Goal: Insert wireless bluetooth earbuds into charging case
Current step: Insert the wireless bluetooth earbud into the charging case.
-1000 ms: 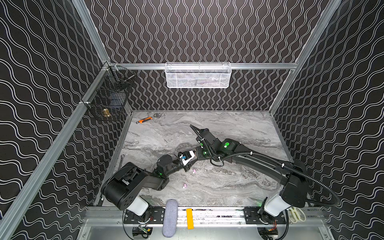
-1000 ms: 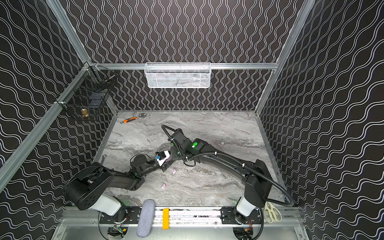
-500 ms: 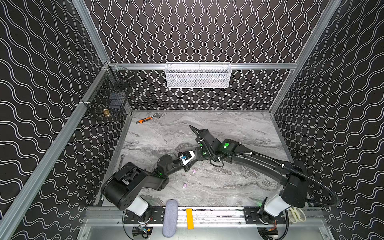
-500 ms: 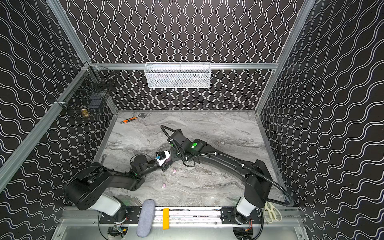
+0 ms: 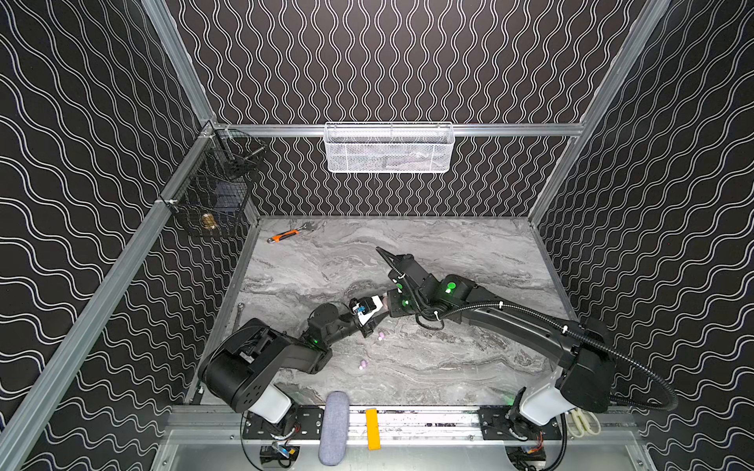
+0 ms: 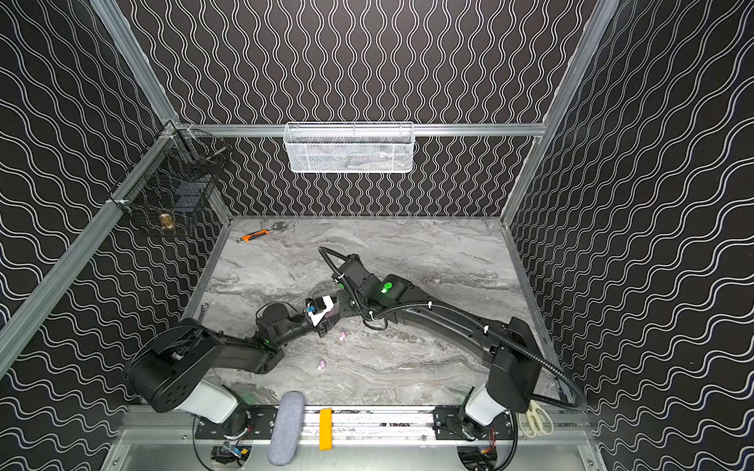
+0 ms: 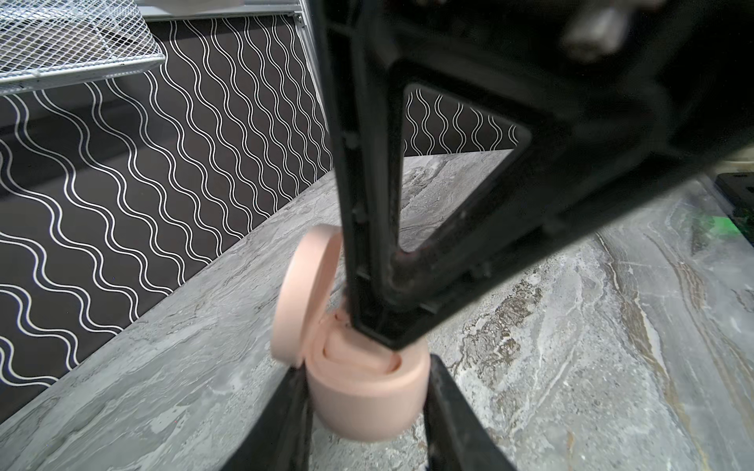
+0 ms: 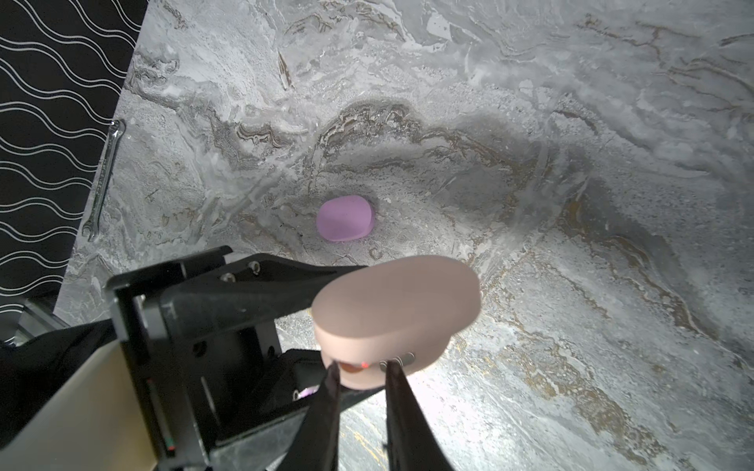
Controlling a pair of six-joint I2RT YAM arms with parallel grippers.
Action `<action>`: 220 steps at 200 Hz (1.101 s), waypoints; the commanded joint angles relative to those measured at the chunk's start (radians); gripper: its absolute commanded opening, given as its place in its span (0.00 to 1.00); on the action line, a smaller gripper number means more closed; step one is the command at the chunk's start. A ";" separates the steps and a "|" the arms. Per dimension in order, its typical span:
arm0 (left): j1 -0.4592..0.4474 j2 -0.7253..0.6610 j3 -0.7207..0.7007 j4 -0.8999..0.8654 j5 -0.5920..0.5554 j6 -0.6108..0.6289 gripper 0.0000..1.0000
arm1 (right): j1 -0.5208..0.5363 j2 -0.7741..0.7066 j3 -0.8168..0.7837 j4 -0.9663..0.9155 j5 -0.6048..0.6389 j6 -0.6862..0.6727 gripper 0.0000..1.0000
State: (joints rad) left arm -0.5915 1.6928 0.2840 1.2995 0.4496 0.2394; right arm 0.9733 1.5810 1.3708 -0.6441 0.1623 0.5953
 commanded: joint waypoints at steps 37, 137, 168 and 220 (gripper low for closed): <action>-0.001 -0.001 0.002 0.038 -0.005 -0.001 0.37 | -0.004 -0.010 -0.007 -0.008 0.024 0.014 0.22; -0.002 0.000 0.003 0.042 -0.017 -0.002 0.37 | -0.014 -0.101 -0.072 -0.057 0.069 0.037 0.26; -0.002 0.000 0.002 0.042 -0.016 -0.003 0.37 | -0.050 -0.162 -0.118 -0.019 0.062 0.037 0.36; -0.001 0.001 -0.001 0.047 -0.022 -0.001 0.37 | -0.092 -0.185 -0.098 0.043 0.081 0.010 0.55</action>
State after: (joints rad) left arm -0.5915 1.6928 0.2836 1.3041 0.4343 0.2390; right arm 0.8959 1.4017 1.2659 -0.6659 0.2241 0.6159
